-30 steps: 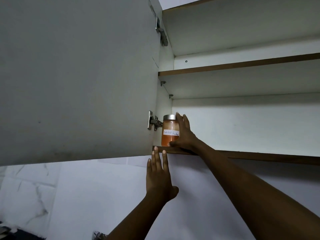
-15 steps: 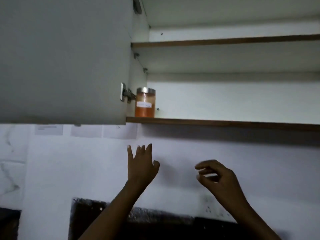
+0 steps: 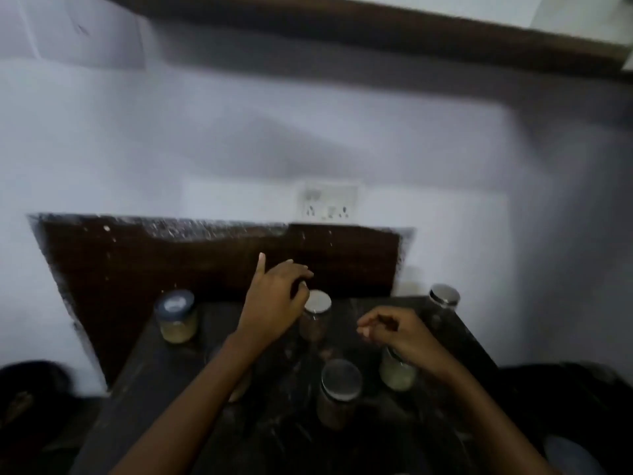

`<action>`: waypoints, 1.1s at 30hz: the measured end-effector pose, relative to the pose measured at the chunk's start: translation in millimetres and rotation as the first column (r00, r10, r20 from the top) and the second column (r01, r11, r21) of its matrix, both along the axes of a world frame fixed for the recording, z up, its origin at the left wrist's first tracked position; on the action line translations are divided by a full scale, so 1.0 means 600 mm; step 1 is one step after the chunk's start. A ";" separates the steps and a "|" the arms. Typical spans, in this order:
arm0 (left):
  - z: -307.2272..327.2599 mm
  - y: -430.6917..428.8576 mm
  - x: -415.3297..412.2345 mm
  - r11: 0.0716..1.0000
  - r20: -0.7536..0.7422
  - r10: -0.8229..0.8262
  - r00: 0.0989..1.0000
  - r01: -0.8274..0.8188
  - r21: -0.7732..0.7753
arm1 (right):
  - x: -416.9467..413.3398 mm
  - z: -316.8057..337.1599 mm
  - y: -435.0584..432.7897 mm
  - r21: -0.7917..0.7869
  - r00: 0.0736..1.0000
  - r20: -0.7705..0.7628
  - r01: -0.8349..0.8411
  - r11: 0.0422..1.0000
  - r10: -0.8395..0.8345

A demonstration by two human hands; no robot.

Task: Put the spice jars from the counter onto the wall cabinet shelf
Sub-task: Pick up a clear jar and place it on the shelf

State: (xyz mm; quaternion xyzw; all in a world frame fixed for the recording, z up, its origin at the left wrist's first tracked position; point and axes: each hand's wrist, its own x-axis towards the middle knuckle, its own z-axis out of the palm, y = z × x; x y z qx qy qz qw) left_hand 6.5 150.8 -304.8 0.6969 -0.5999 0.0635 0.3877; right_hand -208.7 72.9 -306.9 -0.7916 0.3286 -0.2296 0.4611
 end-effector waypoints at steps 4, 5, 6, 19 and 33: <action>-0.090 0.030 -0.048 0.981 -0.130 -0.083 0.988 0.104 0.163 | -0.076 -0.076 0.033 0.030 0.969 -0.246 -0.004 1.000 0.012; -0.107 0.038 -0.058 0.973 -0.159 -0.103 0.982 0.133 0.191 | -0.092 -0.092 0.040 0.037 0.951 -0.306 -0.023 0.999 0.033; -0.125 0.048 -0.070 0.962 -0.195 -0.119 0.974 0.161 0.219 | -0.110 -0.108 0.049 0.053 0.930 -0.365 -0.035 0.998 0.052; -0.295 0.138 -0.165 0.581 -0.574 -0.187 0.797 0.561 0.590 | -0.198 -0.253 0.153 0.222 0.902 -0.404 -0.067 0.973 0.154; -0.228 0.214 -0.217 0.715 -0.880 -0.182 0.439 0.674 0.188 | -0.136 -0.198 0.115 0.550 0.981 0.081 0.103 0.829 -0.175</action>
